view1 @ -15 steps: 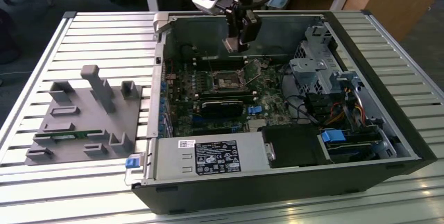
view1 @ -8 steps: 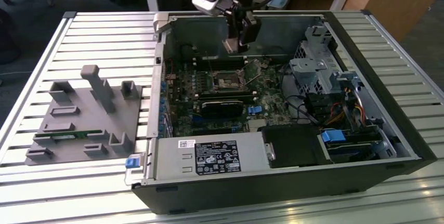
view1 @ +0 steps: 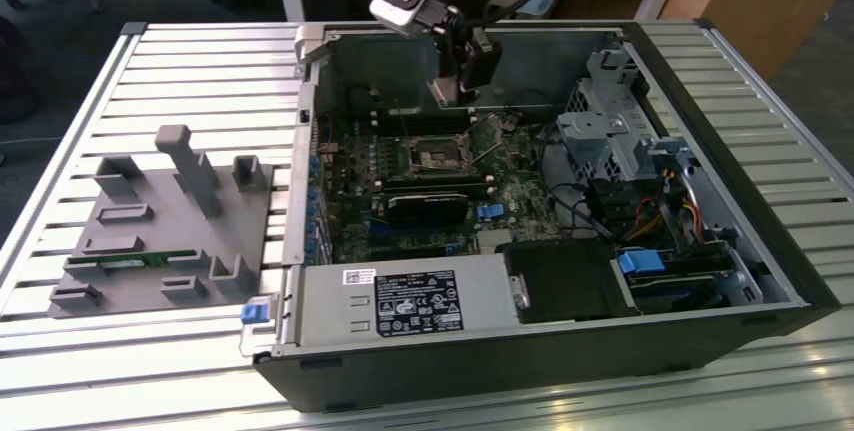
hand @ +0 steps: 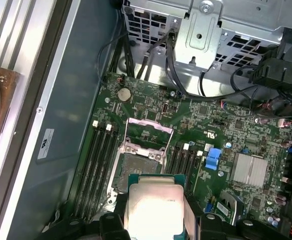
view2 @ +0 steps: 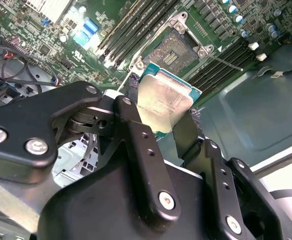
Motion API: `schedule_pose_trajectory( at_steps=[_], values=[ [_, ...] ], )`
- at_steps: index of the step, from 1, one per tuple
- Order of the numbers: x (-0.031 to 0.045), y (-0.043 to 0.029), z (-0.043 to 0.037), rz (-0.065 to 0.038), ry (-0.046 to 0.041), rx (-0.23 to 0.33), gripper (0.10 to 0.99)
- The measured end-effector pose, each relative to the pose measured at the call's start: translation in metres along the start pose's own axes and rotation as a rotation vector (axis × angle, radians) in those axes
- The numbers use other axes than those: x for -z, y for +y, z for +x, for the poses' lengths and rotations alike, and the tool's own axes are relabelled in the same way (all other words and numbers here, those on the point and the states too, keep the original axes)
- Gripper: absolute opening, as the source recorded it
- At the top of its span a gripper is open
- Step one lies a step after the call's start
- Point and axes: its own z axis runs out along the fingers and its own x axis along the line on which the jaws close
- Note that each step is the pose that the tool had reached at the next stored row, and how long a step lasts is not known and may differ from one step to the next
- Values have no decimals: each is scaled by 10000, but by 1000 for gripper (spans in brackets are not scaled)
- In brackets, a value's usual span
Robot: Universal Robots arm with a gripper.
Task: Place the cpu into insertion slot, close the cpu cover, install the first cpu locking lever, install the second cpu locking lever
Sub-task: 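Place the cpu into insertion slot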
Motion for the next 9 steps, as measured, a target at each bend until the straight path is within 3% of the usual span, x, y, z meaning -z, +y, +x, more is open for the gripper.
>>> schedule_pose_trajectory(
  at_steps=[9],
  values=[
    [-55,-5,-1,1,-1,0,525]
  ],
)
